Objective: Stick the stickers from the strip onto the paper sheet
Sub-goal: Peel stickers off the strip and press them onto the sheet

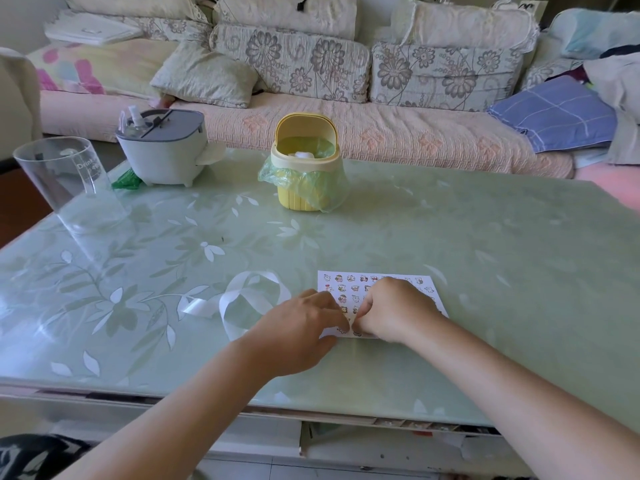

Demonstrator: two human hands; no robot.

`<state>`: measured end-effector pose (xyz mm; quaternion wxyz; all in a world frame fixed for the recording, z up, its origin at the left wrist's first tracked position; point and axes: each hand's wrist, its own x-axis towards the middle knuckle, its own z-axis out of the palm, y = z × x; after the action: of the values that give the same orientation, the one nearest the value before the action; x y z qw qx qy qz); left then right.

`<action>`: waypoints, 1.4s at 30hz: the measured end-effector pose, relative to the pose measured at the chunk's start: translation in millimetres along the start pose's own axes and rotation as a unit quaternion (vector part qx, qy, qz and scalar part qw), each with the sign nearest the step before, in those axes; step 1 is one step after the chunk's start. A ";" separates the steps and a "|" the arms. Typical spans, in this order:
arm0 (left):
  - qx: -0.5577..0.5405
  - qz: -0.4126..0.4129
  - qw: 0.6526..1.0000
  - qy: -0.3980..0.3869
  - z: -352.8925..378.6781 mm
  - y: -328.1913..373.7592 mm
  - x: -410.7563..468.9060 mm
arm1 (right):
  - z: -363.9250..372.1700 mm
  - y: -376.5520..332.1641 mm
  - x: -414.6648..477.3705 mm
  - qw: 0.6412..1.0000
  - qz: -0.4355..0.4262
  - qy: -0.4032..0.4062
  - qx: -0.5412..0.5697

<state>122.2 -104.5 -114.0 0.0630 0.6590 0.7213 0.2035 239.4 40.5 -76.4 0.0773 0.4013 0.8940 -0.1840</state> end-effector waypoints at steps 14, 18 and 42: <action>0.044 -0.019 0.998 -0.031 3.9 7.2 -6.1 | 11.2 43.5 -21.2 0.984 -0.169 0.062 -0.006; 0.074 -0.020 0.996 -0.044 5.7 11.0 -7.6 | 21.2 54.9 -32.3 0.964 -0.248 0.089 -0.041; 0.020 -0.027 0.998 -0.047 -3.9 10.5 -10.3 | 21.7 73.1 -36.6 0.953 -0.285 0.106 -0.004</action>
<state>131.7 -114.9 -108.3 0.0890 0.6490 0.7392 0.1565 318.1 51.4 -105.4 -0.0718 0.1465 0.9750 -0.1510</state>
